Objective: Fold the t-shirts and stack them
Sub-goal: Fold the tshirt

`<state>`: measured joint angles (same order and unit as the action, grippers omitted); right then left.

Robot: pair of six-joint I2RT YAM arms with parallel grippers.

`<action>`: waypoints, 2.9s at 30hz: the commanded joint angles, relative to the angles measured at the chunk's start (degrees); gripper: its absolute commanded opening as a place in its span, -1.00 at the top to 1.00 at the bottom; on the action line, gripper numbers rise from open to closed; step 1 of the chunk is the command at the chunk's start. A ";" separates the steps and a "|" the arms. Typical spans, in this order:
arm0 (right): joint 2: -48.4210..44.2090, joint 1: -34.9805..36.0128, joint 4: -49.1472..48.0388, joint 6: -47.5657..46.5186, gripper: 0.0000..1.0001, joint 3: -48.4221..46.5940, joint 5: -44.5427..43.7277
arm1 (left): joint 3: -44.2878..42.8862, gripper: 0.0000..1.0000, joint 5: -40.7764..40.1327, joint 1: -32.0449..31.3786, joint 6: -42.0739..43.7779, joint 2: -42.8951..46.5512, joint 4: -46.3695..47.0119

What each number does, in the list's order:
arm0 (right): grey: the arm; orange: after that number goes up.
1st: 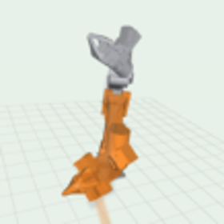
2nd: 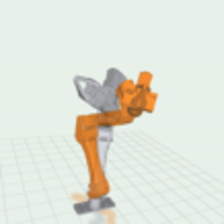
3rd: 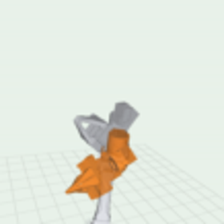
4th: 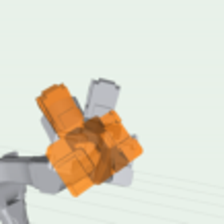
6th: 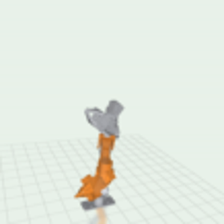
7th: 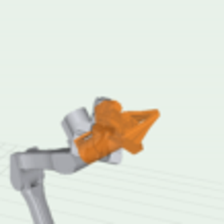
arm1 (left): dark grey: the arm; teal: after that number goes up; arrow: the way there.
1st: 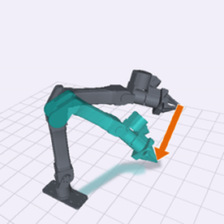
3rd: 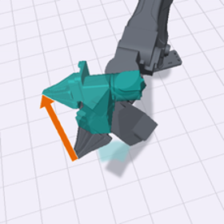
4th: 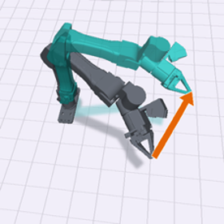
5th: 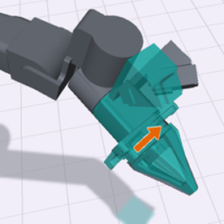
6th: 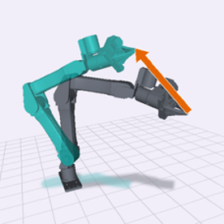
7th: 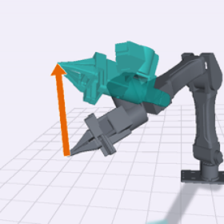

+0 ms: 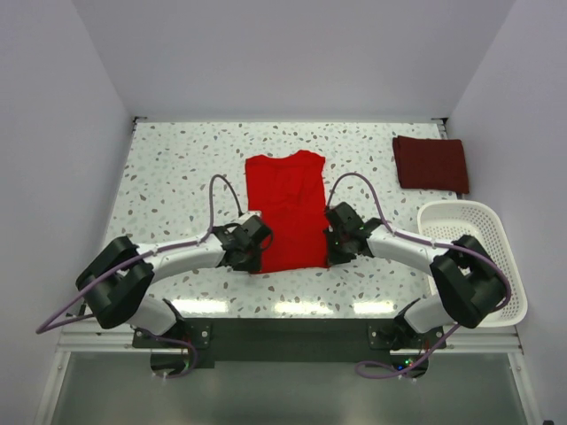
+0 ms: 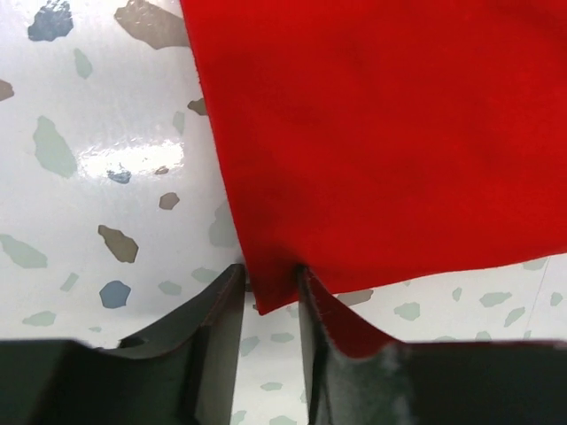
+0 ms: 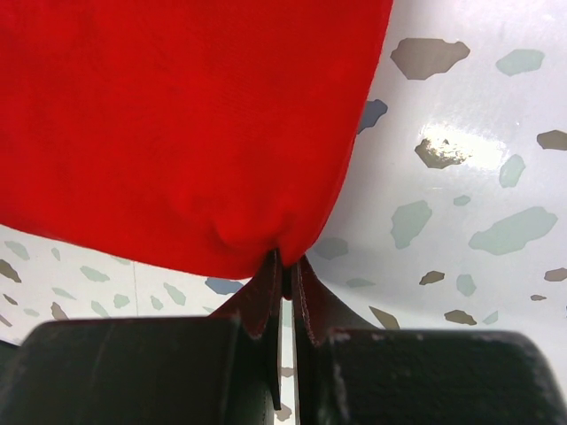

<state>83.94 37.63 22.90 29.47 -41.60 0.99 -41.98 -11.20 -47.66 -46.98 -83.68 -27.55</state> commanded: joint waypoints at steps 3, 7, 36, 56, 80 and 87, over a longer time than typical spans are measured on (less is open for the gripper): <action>0.44 0.69 2.59 -1.17 1.00 2.32 -1.08 | 1.19 0.48 -0.31 -2.00 -2.06 -4.56 -0.66; -1.14 0.87 5.22 -2.05 1.00 1.62 -1.08 | 2.16 0.95 -0.40 -2.88 -3.11 -2.99 -3.46; -10.65 5.18 42.06 -8.89 1.00 -35.81 -5.21 | -19.28 1.00 -1.72 -2.80 0.82 19.08 -30.20; 19.66 -7.83 29.41 -19.45 1.00 -53.83 7.53 | -11.46 1.00 6.45 17.59 11.21 8.98 -8.23; 20.42 -10.64 2.43 -12.08 -0.10 -41.91 5.60 | -7.16 -0.26 1.88 23.84 11.38 3.95 10.23; 11.33 -10.73 -12.85 -11.90 -0.08 -28.28 22.18 | 3.80 -0.37 9.07 22.00 12.00 18.62 19.52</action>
<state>97.32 26.81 22.02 16.82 -72.66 13.85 -43.20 -6.55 -24.60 -35.77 -69.30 -16.05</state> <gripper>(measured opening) 0.547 0.703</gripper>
